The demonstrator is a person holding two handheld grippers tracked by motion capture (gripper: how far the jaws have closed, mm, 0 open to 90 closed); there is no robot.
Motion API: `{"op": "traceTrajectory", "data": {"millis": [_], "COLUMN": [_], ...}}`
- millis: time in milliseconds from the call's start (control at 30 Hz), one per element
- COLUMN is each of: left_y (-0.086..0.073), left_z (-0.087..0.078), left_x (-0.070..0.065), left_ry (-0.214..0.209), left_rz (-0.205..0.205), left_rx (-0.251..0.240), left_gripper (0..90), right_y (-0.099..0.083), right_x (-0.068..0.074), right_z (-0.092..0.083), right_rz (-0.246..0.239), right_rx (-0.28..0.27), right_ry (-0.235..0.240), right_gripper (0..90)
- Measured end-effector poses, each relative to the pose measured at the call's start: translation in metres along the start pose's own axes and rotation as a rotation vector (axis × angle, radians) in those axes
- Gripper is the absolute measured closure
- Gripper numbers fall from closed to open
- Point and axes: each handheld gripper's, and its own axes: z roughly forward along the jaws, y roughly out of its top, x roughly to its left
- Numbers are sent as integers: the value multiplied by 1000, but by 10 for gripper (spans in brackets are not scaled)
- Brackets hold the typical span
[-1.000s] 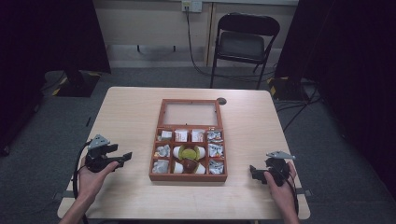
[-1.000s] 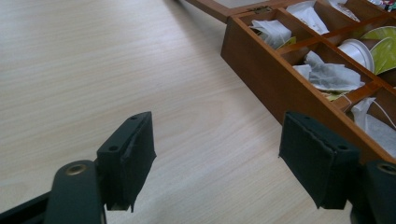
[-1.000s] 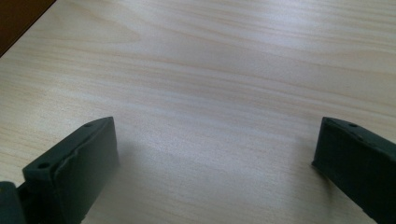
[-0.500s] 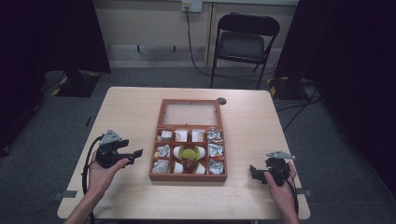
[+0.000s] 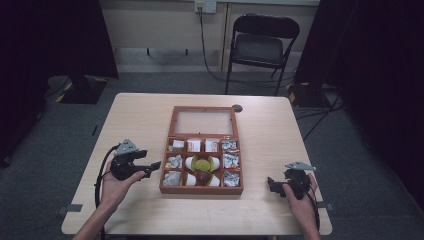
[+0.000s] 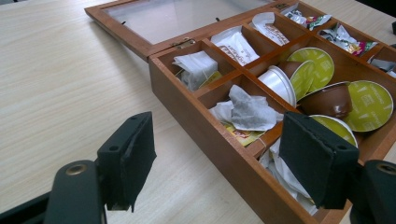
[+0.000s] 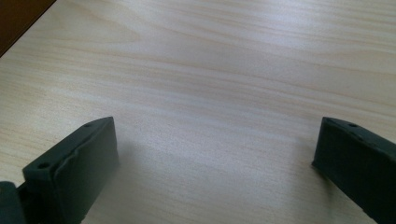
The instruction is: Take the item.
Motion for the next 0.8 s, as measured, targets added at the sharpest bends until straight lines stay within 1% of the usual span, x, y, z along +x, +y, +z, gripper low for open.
{"op": "traceTrajectory", "data": {"millis": [67, 133, 200, 267, 300, 333, 400, 467, 500, 533, 567, 667, 767, 800], "left_y": [4, 5, 10, 13, 16, 16, 17, 18, 19, 22, 22, 24, 26, 27], "left_z": [3, 4, 6, 9, 13, 13, 17, 20, 21, 25, 25, 31, 39, 41], "left_x": [-4, -6, -10, -13, -18, -18, -21, -25, -26, -29, -29, -36, -43, -45], "left_ry": [-13, -16, -15, -29, -35, -35, -50, -34, -37, -60, -60, -76, -93, -93], "left_rz": [10, 12, 20, 19, 31, 31, 34, 37, 27, 18, 18, 27, 50, 52], "left_rx": [2, 2, -3, -6, -5, -5, 1, 8, 0, -1, -1, 6, 26, 26], "left_gripper": [266, 266, 266, 266, 266, 266, 266, 270, 276, 278, 278, 279, 285, 285], "right_y": [0, 0, 0, 0, 0, 0, 0, 0, 0, 0, 0, 0, 0, 0], "right_x": [0, 0, 0, 0, 0, 0, 0, 0, 0, 0, 0, 0, 0, 0], "right_z": [0, 0, 0, 0, 0, 0, 0, 0, 0, 0, 0, 0, 0, 0], "right_rz": [0, 0, 0, 0, 0, 0, 0, 0, 0, 0, 0, 0, 0, 1], "right_rx": [0, 0, 0, 0, 0, 0, 0, 0, 0, 0, 0, 0, 0, 0], "right_ry": [0, 0, 0, 0, 0, 0, 0, 0, 0, 1, 0, 0, 0, 1], "right_gripper": [0, 0, 0, 0, 0, 0, 0, 0, 0, 0, 0, 0, 0, 0]}}
